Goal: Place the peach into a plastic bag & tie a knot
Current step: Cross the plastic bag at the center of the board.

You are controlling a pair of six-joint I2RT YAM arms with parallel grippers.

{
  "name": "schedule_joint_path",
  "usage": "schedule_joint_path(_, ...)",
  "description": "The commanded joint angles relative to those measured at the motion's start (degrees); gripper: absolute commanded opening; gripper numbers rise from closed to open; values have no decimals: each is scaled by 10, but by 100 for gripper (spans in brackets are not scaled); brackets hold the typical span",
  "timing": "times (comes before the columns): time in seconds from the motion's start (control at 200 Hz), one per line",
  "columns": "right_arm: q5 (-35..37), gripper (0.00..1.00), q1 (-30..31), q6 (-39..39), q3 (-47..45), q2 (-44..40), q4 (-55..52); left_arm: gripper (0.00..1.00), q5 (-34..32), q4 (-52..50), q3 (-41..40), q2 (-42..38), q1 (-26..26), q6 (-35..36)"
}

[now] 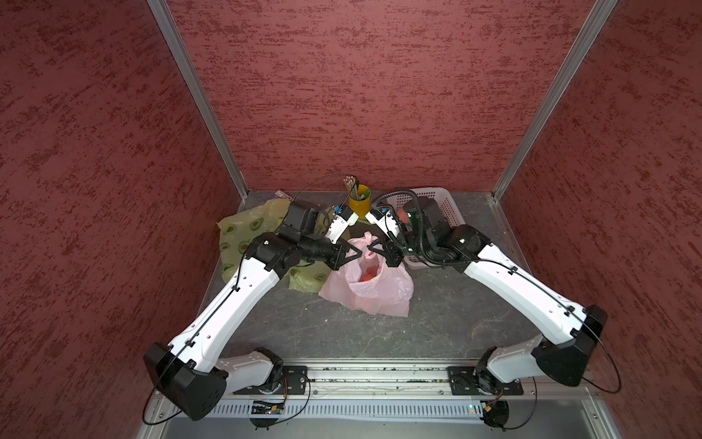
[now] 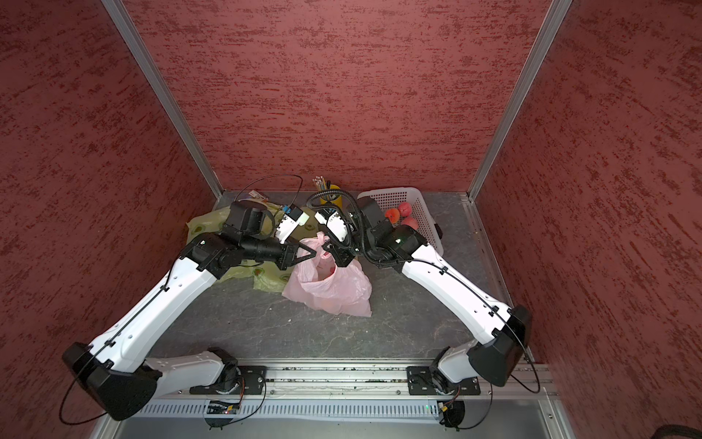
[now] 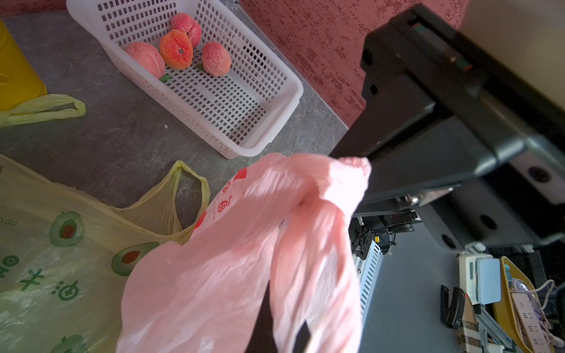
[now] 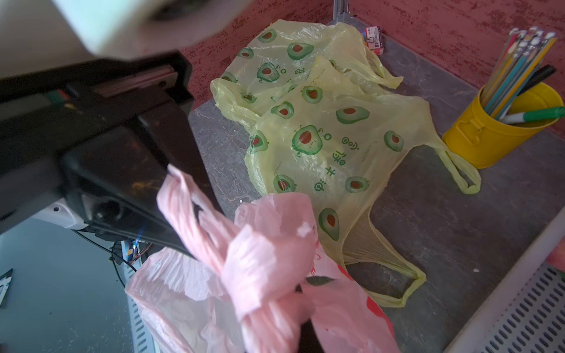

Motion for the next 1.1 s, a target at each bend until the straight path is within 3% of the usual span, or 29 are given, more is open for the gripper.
schedule_joint_path(0.0, 37, 4, -4, 7, -9, -21, 14, 0, 24, -44, 16, -8, -1, 22)
schedule_joint_path(0.301, 64, 13, -6, 7, -10, -17, 11, 0, 72, -80, 33, -5, 0, 28)
schedule_joint_path(0.541, 75, 2, -5, 11, -13, -16, 19, 0, 83, -79, 41, 2, -1, 25)
schedule_joint_path(0.756, 131, 2, -6, 17, -15, -16, 28, 0, 99, -87, 51, 14, -3, 26)
schedule_joint_path(1.092, 157, 18, -5, 20, -14, -16, 44, 0, 105, -85, 56, 27, -14, 25)
